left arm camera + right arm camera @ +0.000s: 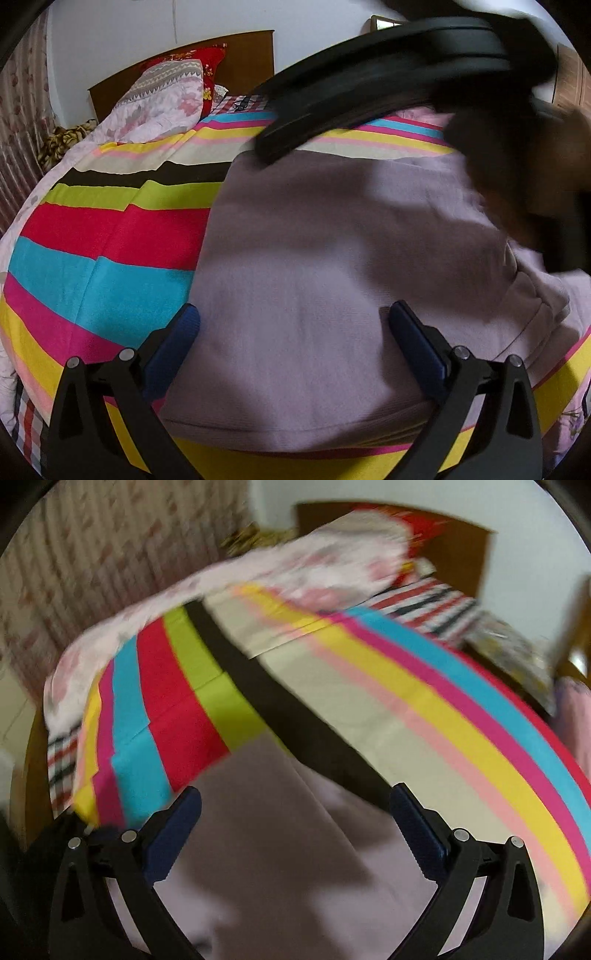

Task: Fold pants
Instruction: 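Press the folded pants flat with the right hand while the left gripper hovers above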

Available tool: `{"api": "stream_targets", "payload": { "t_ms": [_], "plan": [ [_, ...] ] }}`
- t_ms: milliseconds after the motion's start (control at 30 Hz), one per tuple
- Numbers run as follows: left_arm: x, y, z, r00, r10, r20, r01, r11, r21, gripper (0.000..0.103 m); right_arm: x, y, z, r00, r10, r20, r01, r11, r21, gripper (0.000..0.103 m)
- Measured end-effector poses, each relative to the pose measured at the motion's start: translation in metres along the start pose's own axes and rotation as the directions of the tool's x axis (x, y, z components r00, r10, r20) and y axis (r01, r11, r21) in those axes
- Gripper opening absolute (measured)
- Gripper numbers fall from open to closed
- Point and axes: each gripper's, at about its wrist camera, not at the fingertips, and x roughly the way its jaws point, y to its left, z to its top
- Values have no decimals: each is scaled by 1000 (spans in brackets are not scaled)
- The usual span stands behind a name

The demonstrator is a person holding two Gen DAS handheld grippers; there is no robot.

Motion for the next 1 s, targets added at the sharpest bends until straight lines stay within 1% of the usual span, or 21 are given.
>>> {"api": "stream_targets", "payload": {
  "t_ms": [67, 100, 133, 167, 200, 267, 367, 433, 467, 533, 567, 633, 667, 700, 767, 800, 833, 900, 933, 967, 1000],
  "plan": [
    [1, -1, 0, 1000, -1, 0, 1, 1000, 0, 102, 34, 7, 14, 996, -65, -63, 61, 996, -60, 98],
    [1, -1, 0, 1000, -2, 0, 2, 1000, -2, 102, 41, 5, 14, 995, -74, -71, 69, 995, -73, 98],
    [0, 0, 0, 1000, -3, 0, 3, 1000, -4, 102, 48, -1, 16, 996, -47, -73, 42, 997, -68, 98],
    [0, 0, 0, 1000, -4, 1, 4, 1000, -5, 102, 51, -9, 18, 998, -12, -69, 10, 1000, -21, 98],
    [0, -1, 0, 1000, -3, 2, 3, 1000, -5, 102, 50, -14, 18, 998, 0, -65, 1, 1000, 12, 98],
    [1, 0, 0, 1000, -4, 4, 4, 1000, -5, 102, 39, -15, 18, 999, -18, -32, 20, 998, 60, 98],
    [0, 2, 0, 1000, -8, 5, 8, 1000, -7, 102, 19, -12, 13, 1000, -3, 19, 2, 997, 72, 98],
    [0, 2, 0, 1000, -8, 7, 8, 1000, -7, 102, 26, -10, 8, 997, -77, -17, 78, 997, 24, 98],
    [0, 2, 0, 1000, -7, 7, 7, 1000, -8, 102, 35, -12, 5, 998, -61, -36, 61, 998, 14, 98],
    [0, 2, 0, 1000, -8, 7, 8, 1000, -9, 102, 40, -22, 2, 1000, 1, -23, 1, 998, 70, 98],
    [0, 2, 0, 1000, -7, 7, 7, 1000, -8, 102, 39, -26, 4, 1000, 16, -18, -14, 995, 103, 98],
    [0, 3, 1, 1000, -5, 7, 5, 1000, -6, 102, 28, -23, 5, 999, -33, 36, 29, 994, 106, 98],
    [0, 4, 0, 1000, -5, 7, 5, 1000, -6, 102, 16, -22, 6, 994, -67, 86, 56, 990, 126, 98],
    [0, 3, 0, 1000, -5, 7, 5, 1000, -6, 102, 4, -26, 6, 990, -55, 130, 33, 986, 163, 98],
    [0, 4, 0, 1000, -4, 7, 4, 1000, -6, 102, -17, -35, 4, 983, -35, 178, -7, 974, 226, 98],
    [0, 4, 0, 1000, -4, 7, 4, 1000, -6, 102, -28, -36, -1, 984, -64, 167, 23, 971, 238, 98],
    [0, 4, -1, 1000, -4, 7, 4, 1000, -5, 102, -40, -32, -9, 986, -99, 133, 68, 973, 221, 98],
    [0, 4, -1, 1000, -4, 7, 4, 1000, -5, 102, -56, -24, -29, 987, -139, 83, 125, 979, 159, 98],
    [0, 4, -1, 1000, -4, 7, 4, 1000, -5, 102, -60, -22, -38, 983, -170, 65, 160, 978, 136, 98],
    [0, 3, -1, 1000, -2, 7, 2, 1000, -5, 102, -66, -18, -56, 975, -219, 31, 215, 972, 99, 98],
    [0, 2, 0, 1000, -1, 6, 1, 1000, -5, 102, -70, -15, -73, 969, -248, -1, 248, 966, 70, 98]
  ]
}}
